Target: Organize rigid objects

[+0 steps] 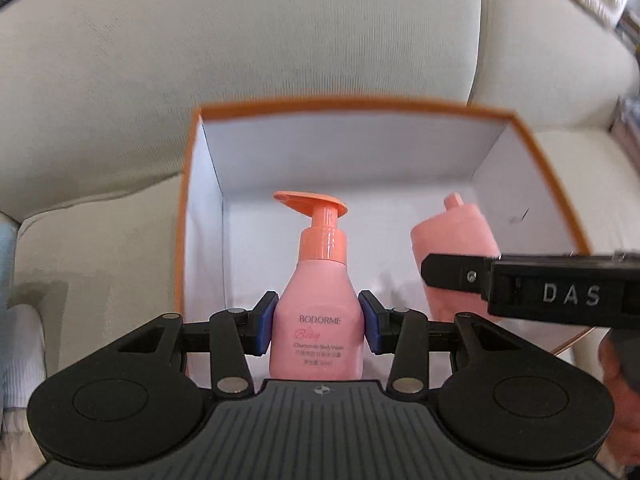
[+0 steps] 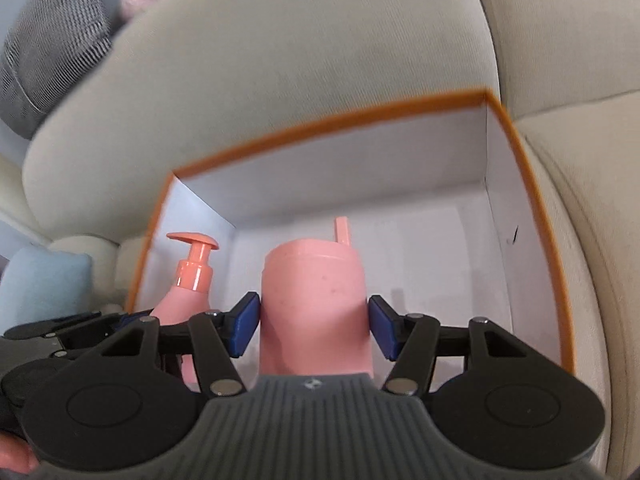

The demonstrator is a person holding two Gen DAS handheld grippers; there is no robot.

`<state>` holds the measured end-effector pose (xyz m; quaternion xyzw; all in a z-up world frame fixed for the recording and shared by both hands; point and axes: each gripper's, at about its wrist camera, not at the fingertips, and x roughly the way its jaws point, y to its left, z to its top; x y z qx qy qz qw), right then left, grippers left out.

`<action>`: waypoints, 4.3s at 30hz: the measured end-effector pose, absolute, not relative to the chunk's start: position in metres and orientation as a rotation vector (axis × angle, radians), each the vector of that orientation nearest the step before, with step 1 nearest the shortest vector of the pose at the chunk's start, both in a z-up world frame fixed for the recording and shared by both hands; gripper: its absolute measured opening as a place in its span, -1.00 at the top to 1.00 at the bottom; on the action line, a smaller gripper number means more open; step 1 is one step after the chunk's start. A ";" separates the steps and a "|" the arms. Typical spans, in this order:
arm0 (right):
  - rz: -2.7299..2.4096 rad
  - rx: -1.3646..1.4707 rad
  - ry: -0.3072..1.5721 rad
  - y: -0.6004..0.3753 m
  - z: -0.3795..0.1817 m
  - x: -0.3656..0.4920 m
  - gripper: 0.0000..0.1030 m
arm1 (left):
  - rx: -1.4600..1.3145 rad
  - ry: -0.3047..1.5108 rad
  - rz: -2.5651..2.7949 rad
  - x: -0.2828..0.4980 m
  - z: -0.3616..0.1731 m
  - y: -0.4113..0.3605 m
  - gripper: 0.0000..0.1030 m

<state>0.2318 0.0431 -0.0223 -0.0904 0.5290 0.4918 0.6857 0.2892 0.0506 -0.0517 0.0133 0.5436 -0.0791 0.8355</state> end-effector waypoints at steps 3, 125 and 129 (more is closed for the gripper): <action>1.092 -0.232 1.220 0.047 -0.037 0.231 -0.17 | 0.079 1.172 -0.176 0.287 -0.066 0.045 0.04; 0.865 -0.526 0.888 -0.033 0.019 0.268 0.01 | -0.201 1.003 -0.069 0.217 -0.056 0.131 0.67; 0.871 -0.481 1.001 -0.034 -0.004 0.275 0.54 | -0.135 1.003 -0.040 0.216 -0.055 0.122 0.79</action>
